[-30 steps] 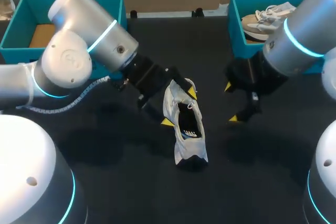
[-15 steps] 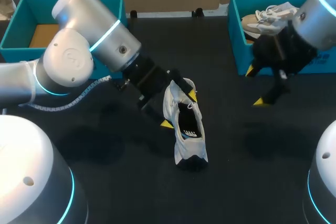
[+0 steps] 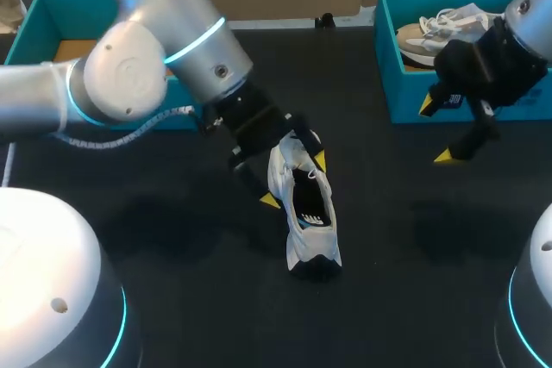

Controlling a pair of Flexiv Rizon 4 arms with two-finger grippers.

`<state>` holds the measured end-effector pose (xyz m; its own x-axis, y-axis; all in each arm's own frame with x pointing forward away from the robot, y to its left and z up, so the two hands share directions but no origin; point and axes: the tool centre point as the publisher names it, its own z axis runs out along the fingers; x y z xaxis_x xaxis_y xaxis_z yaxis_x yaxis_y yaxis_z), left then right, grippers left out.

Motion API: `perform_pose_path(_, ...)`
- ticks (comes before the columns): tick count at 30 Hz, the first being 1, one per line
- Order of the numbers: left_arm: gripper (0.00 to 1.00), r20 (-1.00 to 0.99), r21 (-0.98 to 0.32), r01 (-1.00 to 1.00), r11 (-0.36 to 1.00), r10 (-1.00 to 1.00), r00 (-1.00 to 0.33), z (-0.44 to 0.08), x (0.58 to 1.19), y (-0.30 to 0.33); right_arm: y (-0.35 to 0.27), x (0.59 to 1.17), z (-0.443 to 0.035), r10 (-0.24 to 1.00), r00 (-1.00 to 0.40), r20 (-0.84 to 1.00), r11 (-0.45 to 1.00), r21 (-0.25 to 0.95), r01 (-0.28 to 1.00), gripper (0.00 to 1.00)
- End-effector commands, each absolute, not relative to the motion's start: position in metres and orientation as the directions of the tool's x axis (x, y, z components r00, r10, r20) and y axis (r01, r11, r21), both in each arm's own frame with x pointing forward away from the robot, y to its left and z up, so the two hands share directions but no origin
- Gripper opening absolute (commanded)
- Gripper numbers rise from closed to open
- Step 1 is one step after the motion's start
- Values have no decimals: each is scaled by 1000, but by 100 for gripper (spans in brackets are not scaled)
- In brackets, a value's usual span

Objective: Take the shoe out of the shoebox, open the shoe tongue, remove and reinsert the insole, then place the shoe into the shoebox

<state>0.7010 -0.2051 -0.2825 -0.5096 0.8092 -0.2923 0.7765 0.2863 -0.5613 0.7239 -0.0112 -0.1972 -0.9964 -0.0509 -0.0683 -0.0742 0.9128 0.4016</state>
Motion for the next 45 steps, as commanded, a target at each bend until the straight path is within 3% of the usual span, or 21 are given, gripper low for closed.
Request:
perform_pose_path(1, 100, -209, -565, 785, 254, 876, -435, -280, 709, -207, -11, 723, -198, -49, -996, -69, 914, 400, -73, 100)
perform_pose_path(3, 100, -198, -565, 795, 220, 899, -390, -280, 709, -204, -11, 723, -198, -49, -996, -69, 914, 400, -73, 100)
perform_pose_path(4, 82, -190, -571, 797, 195, 914, -359, -280, 709, -202, -11, 723, -198, -49, -996, -69, 914, 400, -73, 100)
perform_pose_path(5, 75, -187, -557, 809, 187, 921, -342, -280, 710, -201, -11, 723, -198, -49, -996, -69, 914, 400, -73, 100)
perform_pose_path(6, 49, -181, -540, 824, 174, 931, -316, -280, 711, -199, -11, 723, -198, -49, -996, -69, 914, 400, -73, 100)
perform_pose_path(7, 37, -172, -548, 823, 146, 944, -282, -280, 711, -198, -11, 723, -198, -49, -996, -69, 914, 400, -73, 100)
perform_pose_path(9, 28, -169, -537, 835, 122, 954, -249, -280, 713, -197, -11, 723, -198, -49, -996, -69, 914, 400, -73, 100)
perform_pose_path(12, 0, -156, -507, 857, 94, 967, -199, -281, 715, -196, -11, 723, -198, -49, -996, -69, 914, 400, -73, 100)
perform_pose_path(23, 0, -30, -416, 909, 16, 999, -31, -298, 710, -204, -11, 723, -198, -49, -996, -69, 914, 400, -73, 100)
perform_pose_path(39, 0, 18, -255, 967, 12, 1000, -8, -348, 713, -225, -11, 723, -198, -49, -996, -69, 914, 400, -73, 100)
perform_pose_path(45, 0, 29, -252, 967, 23, 999, -16, -370, 708, -227, -11, 723, -198, -49, -996, -69, 914, 400, -73, 100)
